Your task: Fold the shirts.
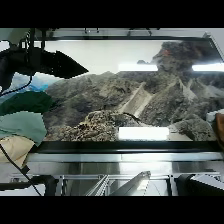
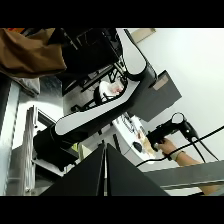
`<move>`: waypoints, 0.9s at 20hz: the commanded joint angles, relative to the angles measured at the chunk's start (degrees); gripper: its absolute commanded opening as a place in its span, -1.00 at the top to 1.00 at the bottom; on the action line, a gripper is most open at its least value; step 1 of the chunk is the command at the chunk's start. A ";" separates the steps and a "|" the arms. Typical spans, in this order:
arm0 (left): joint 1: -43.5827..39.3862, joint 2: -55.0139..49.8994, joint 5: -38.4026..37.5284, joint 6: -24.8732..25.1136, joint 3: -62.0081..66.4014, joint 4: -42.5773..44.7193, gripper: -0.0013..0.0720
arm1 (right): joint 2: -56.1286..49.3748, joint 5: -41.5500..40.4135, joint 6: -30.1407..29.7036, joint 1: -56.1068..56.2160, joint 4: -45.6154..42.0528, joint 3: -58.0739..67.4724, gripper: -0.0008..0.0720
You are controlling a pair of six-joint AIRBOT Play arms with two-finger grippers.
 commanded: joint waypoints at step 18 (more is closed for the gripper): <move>-1.90 -0.02 -0.17 0.20 0.00 0.07 0.95 | 0.02 3.87 2.91 -3.34 -11.06 -9.75 -0.91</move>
